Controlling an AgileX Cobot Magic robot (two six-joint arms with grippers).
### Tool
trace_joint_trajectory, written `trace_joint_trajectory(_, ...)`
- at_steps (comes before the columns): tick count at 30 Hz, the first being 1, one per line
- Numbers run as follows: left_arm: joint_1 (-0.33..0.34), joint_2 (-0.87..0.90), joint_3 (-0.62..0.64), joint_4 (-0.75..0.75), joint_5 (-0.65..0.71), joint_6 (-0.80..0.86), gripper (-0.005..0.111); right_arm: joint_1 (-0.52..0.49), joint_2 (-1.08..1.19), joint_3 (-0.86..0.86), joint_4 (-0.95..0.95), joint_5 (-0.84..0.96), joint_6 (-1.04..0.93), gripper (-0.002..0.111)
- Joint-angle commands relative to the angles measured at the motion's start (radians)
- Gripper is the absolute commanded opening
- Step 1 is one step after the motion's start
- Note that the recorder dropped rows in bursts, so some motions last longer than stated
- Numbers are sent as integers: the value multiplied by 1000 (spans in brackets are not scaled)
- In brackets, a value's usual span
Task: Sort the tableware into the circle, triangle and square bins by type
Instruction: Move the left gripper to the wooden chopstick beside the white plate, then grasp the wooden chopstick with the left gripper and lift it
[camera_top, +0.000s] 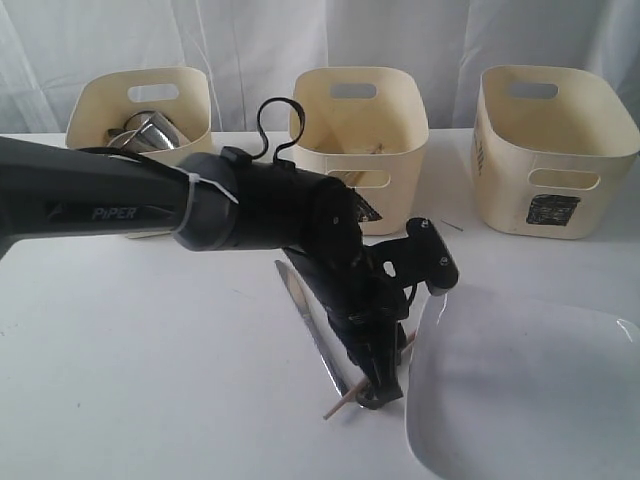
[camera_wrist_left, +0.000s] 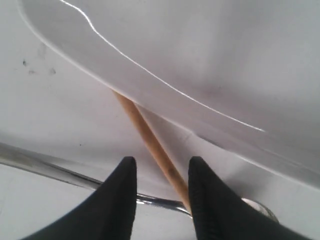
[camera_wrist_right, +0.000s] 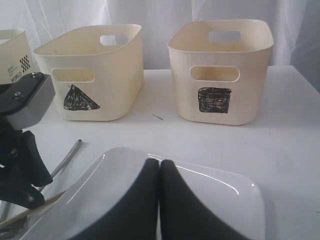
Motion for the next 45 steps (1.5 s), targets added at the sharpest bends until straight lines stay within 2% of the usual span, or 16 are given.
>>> trace_joint_trajectory(1, -5, 18, 4, -11, 2, 0, 41, -4, -6, 6, -1, -8, 2, 0)
trace_joint_trajectory(13, -5, 20, 4, -30, -46, 0, 41, -4, -6, 6, -1, -8, 2, 0)
trace_joint_trajectory(27, -5, 64, 4, -86, -16, 0, 40, -4, -6, 6, -1, -8, 21, 0)
trace_joint_trajectory(29, -5, 62, 4, -84, 4, -4, 34, -4, -6, 6, -1, -8, 21, 0)
trace_joint_trajectory(33, -3, 44, 4, -52, 54, -9, 4, -4, -6, 6, -1, -8, 21, 0)
trace_joint_trajectory(34, -1, 31, 4, -23, 61, -9, 0, -4, -6, 6, -1, -8, 21, 0)
trace_joint_trajectory(40, 26, -36, 4, 189, 36, -178, 0, -4, -6, 6, -1, -8, 21, 0)
trace_joint_trajectory(45, 73, -63, -4, 230, 45, -234, 0, -4, -6, 6, -1, -8, 21, 0)
